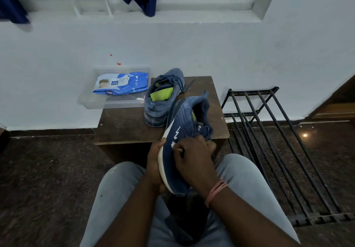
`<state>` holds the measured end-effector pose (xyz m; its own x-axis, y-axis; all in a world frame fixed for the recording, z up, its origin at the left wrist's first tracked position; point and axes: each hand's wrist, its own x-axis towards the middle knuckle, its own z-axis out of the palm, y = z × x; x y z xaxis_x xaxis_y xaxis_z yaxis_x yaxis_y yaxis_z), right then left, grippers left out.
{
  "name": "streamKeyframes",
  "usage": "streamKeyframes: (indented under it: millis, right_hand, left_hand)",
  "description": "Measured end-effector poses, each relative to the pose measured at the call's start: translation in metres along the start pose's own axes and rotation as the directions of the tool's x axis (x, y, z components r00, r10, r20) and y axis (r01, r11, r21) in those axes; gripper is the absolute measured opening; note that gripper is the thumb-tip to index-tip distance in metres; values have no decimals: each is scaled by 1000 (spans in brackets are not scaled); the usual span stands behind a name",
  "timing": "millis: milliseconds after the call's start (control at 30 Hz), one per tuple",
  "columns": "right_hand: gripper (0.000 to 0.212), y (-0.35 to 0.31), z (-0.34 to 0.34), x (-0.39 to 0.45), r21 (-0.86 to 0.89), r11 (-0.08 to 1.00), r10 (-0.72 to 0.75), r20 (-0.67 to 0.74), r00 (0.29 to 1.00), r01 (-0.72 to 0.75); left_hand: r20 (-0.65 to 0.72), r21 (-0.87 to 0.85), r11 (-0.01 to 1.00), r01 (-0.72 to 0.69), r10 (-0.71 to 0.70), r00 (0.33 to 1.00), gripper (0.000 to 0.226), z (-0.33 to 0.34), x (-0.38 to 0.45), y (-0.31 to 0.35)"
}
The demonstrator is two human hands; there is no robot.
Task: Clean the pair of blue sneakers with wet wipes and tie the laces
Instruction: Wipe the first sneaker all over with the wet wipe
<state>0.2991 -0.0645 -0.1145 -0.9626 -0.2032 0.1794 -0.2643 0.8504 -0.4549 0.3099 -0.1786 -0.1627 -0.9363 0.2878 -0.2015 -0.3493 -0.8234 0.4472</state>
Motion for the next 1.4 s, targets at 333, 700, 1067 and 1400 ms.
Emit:
streamKeyframes:
  millis: [333, 700, 1067, 1400]
  right_hand:
    - [15, 0, 2, 18, 18, 989, 148, -120, 982, -147]
    - [16, 19, -13, 37, -127, 985, 84, -226, 970, -115]
    - [16, 25, -17, 45, -3, 976, 213, -212, 954, -219]
    - [14, 35, -14, 13, 481, 876, 178, -272, 946, -27]
  left_hand:
    - [-89, -6, 999, -43, 43, 995, 55, 14, -3, 1]
    - [-175, 34, 996, -78, 83, 981, 50, 20, -1, -1]
    - [-197, 90, 995, 35, -17, 980, 54, 18, -4, 0]
    - [-201, 175, 972, 158, -121, 972, 58, 30, -13, 15]
